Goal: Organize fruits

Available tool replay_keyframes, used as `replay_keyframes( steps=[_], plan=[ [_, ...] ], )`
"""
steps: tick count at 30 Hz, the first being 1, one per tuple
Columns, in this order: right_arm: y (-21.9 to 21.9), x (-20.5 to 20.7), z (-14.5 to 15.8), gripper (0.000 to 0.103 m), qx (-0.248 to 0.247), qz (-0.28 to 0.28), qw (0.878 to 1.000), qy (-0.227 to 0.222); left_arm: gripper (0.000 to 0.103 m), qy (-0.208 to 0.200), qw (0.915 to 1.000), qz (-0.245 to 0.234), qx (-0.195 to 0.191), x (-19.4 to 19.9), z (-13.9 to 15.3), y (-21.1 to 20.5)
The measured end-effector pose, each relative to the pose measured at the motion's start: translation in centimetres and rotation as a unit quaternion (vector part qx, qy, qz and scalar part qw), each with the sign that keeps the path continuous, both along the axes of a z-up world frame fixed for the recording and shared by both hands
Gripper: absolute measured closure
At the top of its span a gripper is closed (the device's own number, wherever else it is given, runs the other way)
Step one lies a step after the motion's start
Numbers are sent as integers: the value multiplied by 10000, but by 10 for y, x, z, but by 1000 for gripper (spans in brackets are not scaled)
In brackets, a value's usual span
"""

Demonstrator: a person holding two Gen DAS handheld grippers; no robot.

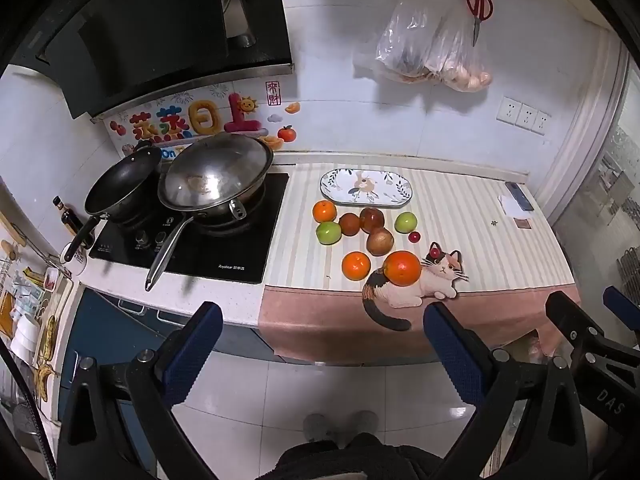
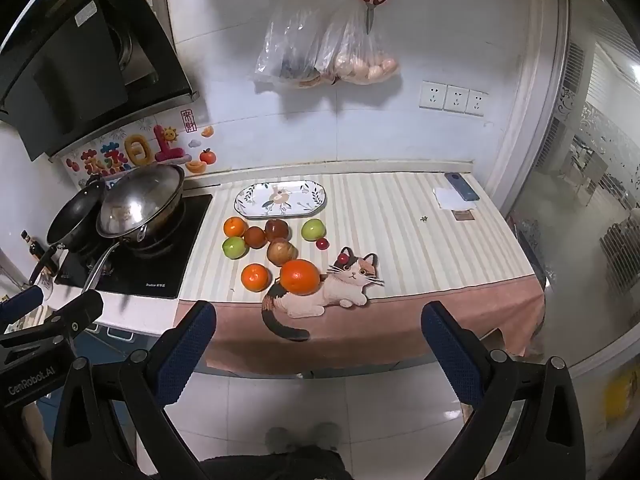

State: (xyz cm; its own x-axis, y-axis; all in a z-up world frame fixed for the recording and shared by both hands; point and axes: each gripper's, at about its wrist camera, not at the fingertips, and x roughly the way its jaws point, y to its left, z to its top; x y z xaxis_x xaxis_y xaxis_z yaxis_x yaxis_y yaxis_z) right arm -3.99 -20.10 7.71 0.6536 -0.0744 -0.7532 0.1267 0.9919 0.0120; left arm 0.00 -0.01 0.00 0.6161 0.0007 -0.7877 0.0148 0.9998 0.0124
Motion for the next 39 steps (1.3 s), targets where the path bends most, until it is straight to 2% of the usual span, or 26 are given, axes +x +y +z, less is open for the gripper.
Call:
replay_keyframes(
  steps=[17, 21, 25, 39],
  plan=[
    [5, -6, 0, 0, 13, -10, 10000, 12, 0, 7, 10000, 4, -21, 4, 1, -2],
    [4, -6, 0, 0, 19, -2, 10000, 14, 0, -25, 10000, 11, -51, -6, 4, -12],
    [5, -5, 0, 0, 24, 0, 10000, 10, 0, -32, 10000, 4, -87, -5, 2, -1],
    [7, -8, -1, 0, 30, -6, 10000, 13, 0, -37, 10000, 15, -90, -6, 1, 1]
  ],
)
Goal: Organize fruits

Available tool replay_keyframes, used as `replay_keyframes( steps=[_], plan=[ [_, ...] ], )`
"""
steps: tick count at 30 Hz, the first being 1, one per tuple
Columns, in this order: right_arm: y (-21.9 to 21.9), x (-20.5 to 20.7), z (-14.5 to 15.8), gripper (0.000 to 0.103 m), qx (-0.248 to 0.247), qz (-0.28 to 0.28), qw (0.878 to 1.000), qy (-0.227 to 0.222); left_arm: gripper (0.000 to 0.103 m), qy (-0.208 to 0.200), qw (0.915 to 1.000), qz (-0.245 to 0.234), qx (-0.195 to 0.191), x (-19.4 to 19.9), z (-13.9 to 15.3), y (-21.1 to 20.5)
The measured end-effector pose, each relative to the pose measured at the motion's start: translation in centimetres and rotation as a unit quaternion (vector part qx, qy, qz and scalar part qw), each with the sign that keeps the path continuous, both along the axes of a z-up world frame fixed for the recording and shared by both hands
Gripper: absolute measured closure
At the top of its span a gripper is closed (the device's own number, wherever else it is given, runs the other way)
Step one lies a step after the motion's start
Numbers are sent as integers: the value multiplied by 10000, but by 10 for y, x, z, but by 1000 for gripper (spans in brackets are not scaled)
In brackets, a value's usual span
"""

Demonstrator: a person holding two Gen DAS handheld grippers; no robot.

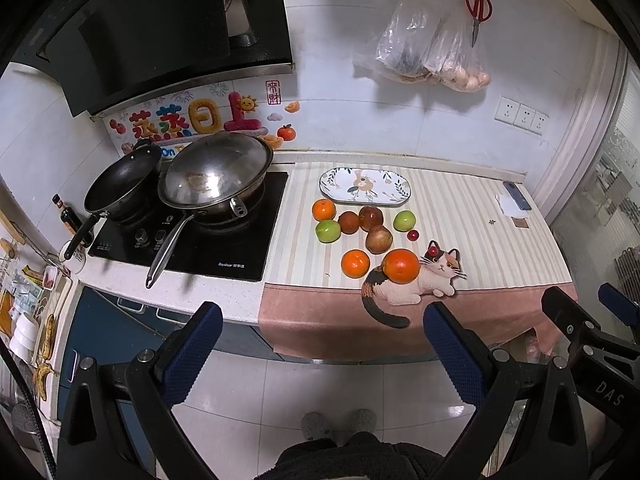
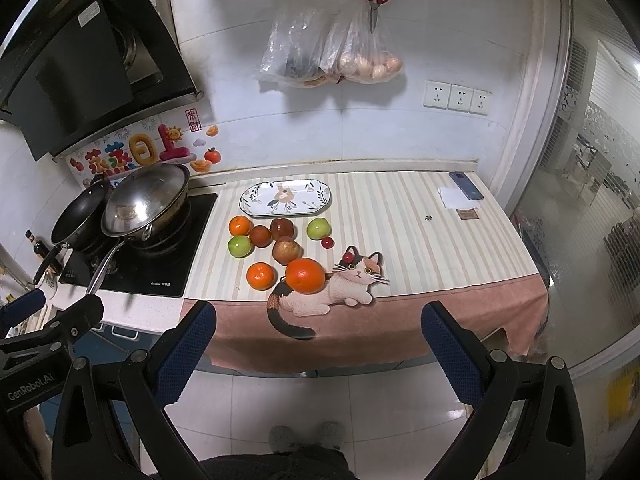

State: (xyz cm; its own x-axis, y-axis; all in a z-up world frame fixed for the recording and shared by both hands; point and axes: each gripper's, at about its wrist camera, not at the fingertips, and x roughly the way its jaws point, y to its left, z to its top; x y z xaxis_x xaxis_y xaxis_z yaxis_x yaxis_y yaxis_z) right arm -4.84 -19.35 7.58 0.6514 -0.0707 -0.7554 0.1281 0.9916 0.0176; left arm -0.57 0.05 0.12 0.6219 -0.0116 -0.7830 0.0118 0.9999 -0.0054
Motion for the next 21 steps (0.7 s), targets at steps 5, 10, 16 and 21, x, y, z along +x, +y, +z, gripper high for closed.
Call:
replay_keyframes(
  steps=[5, 10, 16, 21],
  plan=[
    [0, 0, 0, 0, -1, 8, 10000, 0, 0, 17, 10000, -1, 4, 2, 0, 2],
    [1, -1, 0, 0, 15, 6, 10000, 5, 0, 18, 10000, -4, 1, 3, 0, 3],
    [8, -1, 1, 0, 11, 24, 10000, 9, 0, -1, 10000, -8, 8, 3, 0, 5],
    [9, -1, 1, 0, 22, 35, 10000, 11, 0, 8, 10000, -2, -4, 3, 0, 5]
  ],
)
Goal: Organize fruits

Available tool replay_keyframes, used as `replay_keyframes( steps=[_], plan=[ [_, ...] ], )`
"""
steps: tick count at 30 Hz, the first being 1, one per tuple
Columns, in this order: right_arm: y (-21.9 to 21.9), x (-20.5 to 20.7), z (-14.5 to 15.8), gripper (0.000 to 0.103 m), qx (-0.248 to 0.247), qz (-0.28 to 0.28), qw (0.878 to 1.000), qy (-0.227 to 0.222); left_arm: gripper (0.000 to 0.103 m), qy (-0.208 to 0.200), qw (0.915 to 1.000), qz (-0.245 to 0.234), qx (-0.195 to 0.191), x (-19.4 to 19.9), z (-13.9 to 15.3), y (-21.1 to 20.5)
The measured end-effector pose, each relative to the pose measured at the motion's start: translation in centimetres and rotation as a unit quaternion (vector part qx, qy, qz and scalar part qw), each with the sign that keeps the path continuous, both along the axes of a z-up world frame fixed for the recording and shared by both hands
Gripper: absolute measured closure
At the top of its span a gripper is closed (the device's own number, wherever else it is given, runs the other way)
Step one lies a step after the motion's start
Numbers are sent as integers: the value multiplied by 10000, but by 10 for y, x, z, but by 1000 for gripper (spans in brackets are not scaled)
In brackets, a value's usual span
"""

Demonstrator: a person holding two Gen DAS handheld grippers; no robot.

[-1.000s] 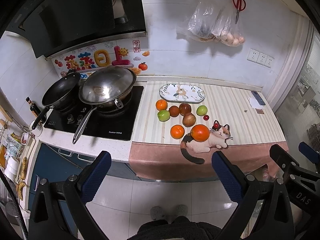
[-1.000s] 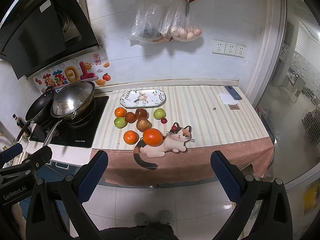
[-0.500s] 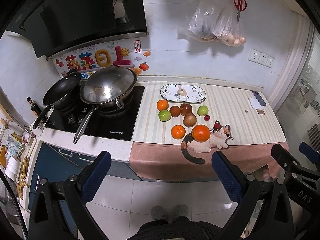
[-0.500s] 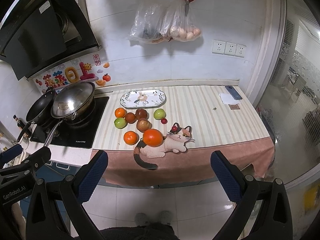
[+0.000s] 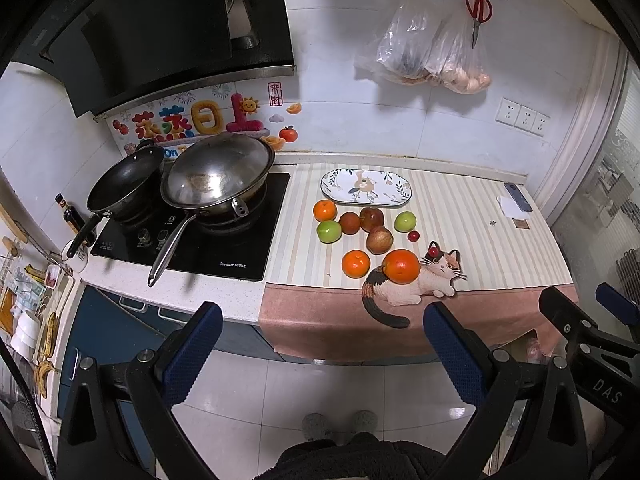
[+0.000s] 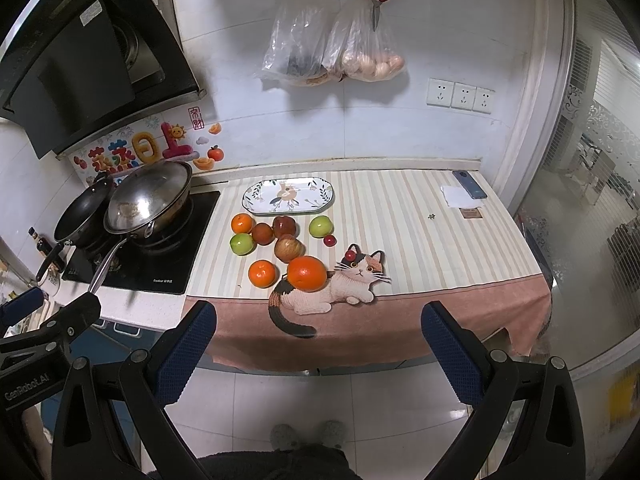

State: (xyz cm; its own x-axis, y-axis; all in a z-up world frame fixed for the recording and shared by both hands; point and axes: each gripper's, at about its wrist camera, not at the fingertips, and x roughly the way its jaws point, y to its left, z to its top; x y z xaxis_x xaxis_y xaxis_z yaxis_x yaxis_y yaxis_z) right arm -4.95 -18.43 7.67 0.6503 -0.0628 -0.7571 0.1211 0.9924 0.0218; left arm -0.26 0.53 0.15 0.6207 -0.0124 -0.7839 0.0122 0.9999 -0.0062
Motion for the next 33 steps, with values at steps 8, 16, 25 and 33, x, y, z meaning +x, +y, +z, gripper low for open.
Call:
replay_keyframes(
  steps=[8, 16, 25, 33],
  plan=[
    [0, 0, 1, 0, 0, 3, 10000, 7, 0, -10, 10000, -11, 6, 0, 0, 1],
    [-1, -1, 2, 0, 10, -3, 10000, 10, 0, -11, 10000, -6, 12, -2, 0, 1],
    [0, -2, 2, 0, 38, -11, 10000, 9, 0, -15, 10000, -5, 9, -4, -1, 0],
    [1, -1, 1, 0, 104, 8, 9999, 12, 0, 18, 10000, 6, 20, -4, -2, -2]
  ],
)
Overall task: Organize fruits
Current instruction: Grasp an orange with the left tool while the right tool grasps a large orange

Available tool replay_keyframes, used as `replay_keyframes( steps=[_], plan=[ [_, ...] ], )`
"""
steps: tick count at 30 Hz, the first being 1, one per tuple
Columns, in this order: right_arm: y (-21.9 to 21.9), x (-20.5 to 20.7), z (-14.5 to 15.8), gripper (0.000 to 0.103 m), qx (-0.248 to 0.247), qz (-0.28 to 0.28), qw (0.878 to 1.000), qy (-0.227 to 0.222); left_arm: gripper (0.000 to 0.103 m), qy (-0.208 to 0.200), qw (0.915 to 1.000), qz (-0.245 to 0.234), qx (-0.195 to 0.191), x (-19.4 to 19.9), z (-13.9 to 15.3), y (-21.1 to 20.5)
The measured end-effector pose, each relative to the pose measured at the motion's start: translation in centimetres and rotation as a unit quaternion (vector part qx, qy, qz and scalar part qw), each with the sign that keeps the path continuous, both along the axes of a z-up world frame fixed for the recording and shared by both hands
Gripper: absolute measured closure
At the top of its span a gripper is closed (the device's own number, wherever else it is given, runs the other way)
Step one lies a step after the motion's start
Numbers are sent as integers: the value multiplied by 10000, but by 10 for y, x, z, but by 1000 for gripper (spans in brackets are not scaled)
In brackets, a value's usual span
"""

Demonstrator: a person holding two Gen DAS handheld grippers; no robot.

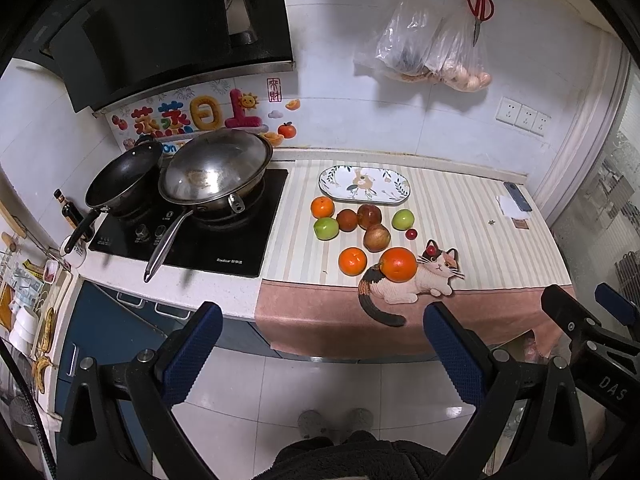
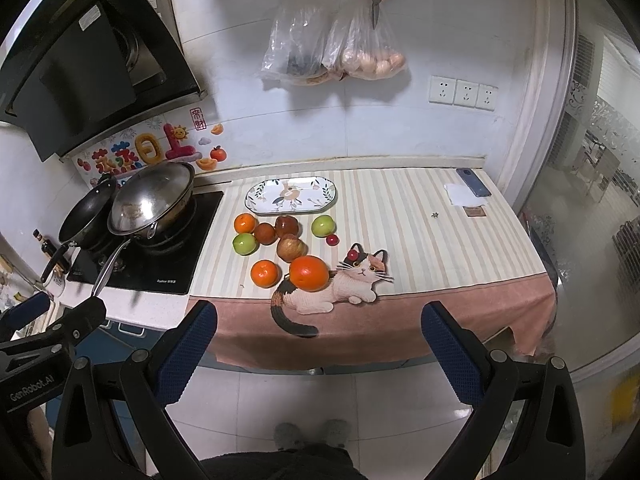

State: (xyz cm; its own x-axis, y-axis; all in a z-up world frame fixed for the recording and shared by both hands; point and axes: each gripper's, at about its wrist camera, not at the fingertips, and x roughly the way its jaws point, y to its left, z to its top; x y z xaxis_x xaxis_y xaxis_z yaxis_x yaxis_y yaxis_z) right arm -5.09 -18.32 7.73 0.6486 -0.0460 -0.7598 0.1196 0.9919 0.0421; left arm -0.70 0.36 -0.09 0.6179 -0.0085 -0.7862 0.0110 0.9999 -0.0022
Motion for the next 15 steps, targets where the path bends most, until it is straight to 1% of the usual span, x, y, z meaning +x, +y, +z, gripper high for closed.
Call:
replay_keyframes(
  steps=[3, 6, 9, 12, 15],
  plan=[
    [-6, 8, -5, 0, 177, -31, 9998, -15, 0, -86, 9999, 96, 8, 4, -3, -2],
    [-21, 24, -17, 0, 438, -55, 9990, 27, 0, -65, 9998, 208, -33, 23, -11, -2],
    [-35, 51, -37, 0, 710, -46, 9973, 203, 0, 2, 9993, 357, 108, 50, -25, -4],
    [-44, 80, -64, 0, 935, 56, 9947, 435, 0, 239, 9983, 489, 184, 78, -47, -5],
    [-50, 114, -98, 0, 1098, 173, 9913, 707, 0, 648, 9956, 637, 246, 109, -80, -5]
  ],
)
